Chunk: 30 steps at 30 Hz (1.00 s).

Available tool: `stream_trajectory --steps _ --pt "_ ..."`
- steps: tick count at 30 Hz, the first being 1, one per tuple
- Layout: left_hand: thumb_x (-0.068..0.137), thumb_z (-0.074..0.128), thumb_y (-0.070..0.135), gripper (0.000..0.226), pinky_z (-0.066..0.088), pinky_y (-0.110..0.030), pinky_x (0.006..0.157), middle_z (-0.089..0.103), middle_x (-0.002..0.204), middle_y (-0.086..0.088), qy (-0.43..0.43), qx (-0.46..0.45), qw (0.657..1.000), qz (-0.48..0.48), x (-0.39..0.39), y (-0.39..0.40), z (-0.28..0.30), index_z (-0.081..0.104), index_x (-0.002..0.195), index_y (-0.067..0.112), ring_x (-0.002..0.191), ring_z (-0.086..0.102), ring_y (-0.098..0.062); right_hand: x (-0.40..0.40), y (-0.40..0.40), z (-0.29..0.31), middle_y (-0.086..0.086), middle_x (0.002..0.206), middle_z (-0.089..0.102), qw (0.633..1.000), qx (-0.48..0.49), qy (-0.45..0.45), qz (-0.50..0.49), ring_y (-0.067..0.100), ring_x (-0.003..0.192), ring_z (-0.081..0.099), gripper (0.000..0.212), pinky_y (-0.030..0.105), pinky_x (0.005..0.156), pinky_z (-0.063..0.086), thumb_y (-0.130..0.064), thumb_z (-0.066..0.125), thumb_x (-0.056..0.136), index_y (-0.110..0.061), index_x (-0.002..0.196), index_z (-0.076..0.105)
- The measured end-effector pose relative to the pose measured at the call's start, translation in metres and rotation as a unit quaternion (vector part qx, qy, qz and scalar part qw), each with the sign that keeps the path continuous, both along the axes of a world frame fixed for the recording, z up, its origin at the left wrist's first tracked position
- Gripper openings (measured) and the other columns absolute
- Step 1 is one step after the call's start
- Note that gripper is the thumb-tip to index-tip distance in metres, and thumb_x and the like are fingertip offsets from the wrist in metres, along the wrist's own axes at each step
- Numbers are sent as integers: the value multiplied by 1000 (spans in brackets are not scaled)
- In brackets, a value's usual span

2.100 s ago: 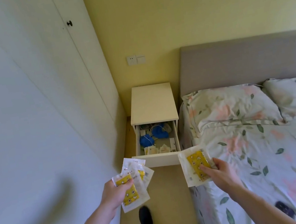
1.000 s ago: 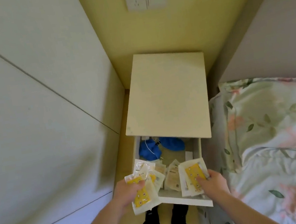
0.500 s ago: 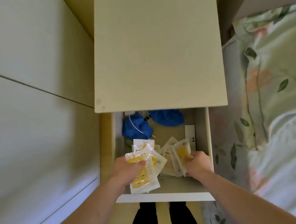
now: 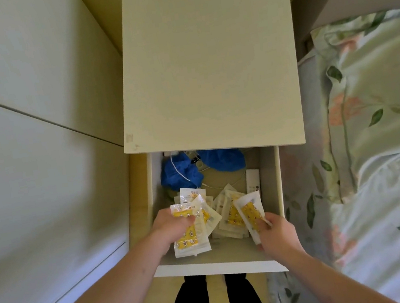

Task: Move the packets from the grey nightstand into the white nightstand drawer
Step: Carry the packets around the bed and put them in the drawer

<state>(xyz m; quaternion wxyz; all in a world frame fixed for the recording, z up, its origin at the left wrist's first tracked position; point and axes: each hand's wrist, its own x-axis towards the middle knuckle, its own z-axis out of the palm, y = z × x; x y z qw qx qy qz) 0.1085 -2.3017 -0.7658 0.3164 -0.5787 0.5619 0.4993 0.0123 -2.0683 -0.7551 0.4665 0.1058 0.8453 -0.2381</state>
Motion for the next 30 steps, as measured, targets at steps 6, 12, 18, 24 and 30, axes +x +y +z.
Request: stream_trajectory --steps 6,12,18,24,30 --pt "93 69 21 10 53 -30 70 68 92 2 -64 -62 993 -78 9 4 -30 67 102 21 85 66 -19 6 -3 -12 -7 93 65 999 -5 -11 -41 17 86 66 13 34 64 59 -26 46 107 -29 106 58" --pt "88 72 20 23 49 -26 61 67 97 3 -83 -115 980 -137 19 11 -35 63 109 24 83 63 -17 15 -11 -25 -3 102 72 998 19 -31 -48 22 94 67 25 37 81 59 -22 47 103 -25 118 66" --pt "91 69 15 25 42 -23 54 60 89 6 -51 -136 984 -107 27 17 -24 58 112 23 79 60 -13 14 -22 -29 4 112 68 999 35 -28 -30 25 98 63 29 29 71 51 -18 44 105 -19 129 61" --pt "94 70 21 26 45 -24 65 64 102 7 40 -141 986 -85 34 18 -2 60 118 24 86 57 -12 8 -30 -35 8 120 65 994 70 -86 2 29 108 63 37 36 88 55 -21 58 97 -15 133 55" --pt "94 73 32 36 51 -22 77 63 115 9 74 -103 991 -51 33 18 18 58 126 25 100 57 -10 13 -27 -16 9 142 53 994 63 -88 -22 31 128 54 62 42 100 49 -11 51 98 -17 156 29"
